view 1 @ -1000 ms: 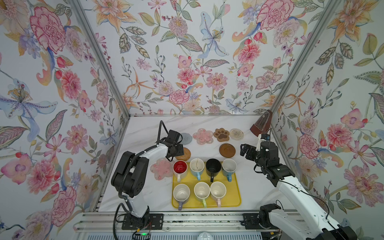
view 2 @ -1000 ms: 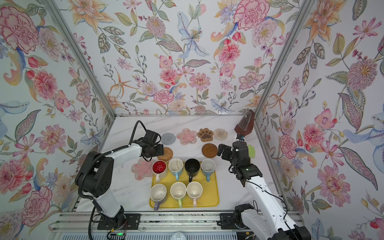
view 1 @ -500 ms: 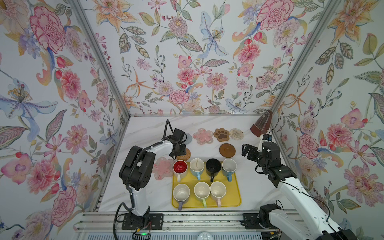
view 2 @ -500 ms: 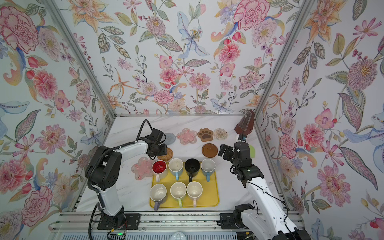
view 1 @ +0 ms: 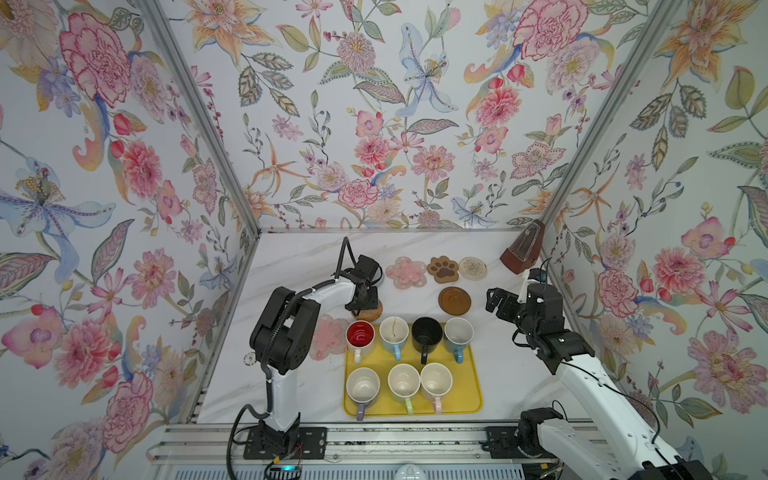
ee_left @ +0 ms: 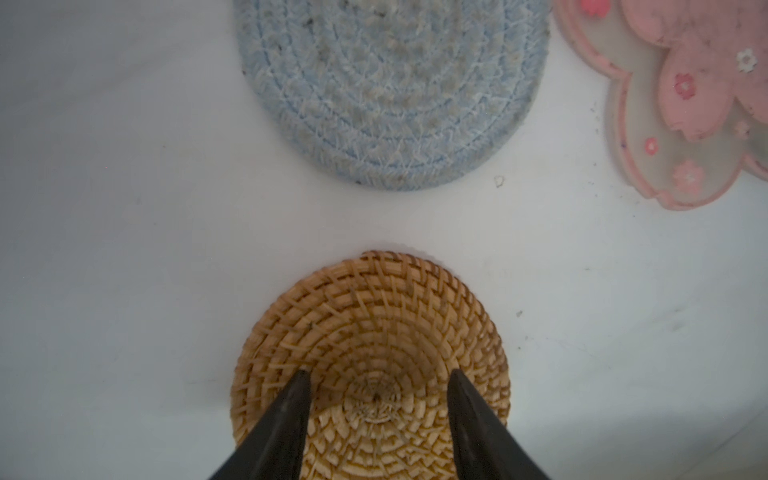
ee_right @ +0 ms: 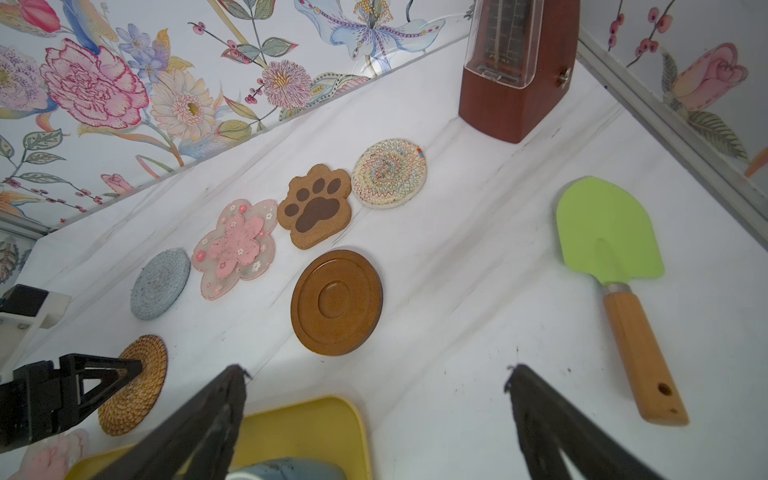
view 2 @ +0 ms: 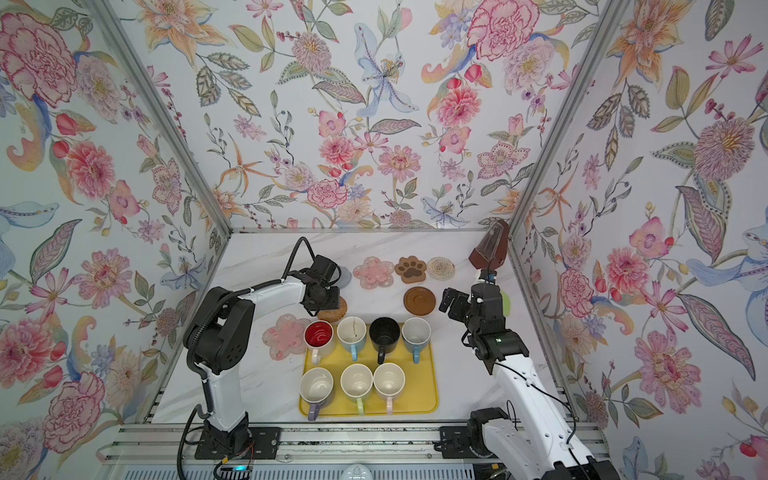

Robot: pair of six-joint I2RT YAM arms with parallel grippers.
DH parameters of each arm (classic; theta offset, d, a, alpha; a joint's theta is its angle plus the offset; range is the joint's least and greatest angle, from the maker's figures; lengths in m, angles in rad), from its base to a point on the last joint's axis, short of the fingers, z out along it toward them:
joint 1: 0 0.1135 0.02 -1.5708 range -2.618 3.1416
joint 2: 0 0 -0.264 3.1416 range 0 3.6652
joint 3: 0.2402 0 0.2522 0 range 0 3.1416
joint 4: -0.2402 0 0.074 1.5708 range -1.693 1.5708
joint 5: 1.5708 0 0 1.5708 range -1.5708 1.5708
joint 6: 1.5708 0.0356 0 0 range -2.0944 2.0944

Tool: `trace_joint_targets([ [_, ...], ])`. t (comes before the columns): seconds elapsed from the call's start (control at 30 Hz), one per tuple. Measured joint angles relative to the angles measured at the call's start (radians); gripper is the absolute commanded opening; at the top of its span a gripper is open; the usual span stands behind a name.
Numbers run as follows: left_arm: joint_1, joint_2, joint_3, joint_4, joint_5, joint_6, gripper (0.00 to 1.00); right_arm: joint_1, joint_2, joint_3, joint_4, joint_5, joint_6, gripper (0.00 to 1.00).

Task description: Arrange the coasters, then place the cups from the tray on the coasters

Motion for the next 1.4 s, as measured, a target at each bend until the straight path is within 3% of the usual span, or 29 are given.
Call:
trace_joint_targets([
  [0.83,0.01,0.114,0.153,0.01,0.023,-0.001,0.47,-0.025,0.012,0.0,0.0,-0.019,-0.008,0.99],
  [1.4,-0.004,0.062,0.048,0.116,0.056,-0.019,0.43,-0.029,0.019,0.0,0.0,-0.027,-0.008,0.99],
])
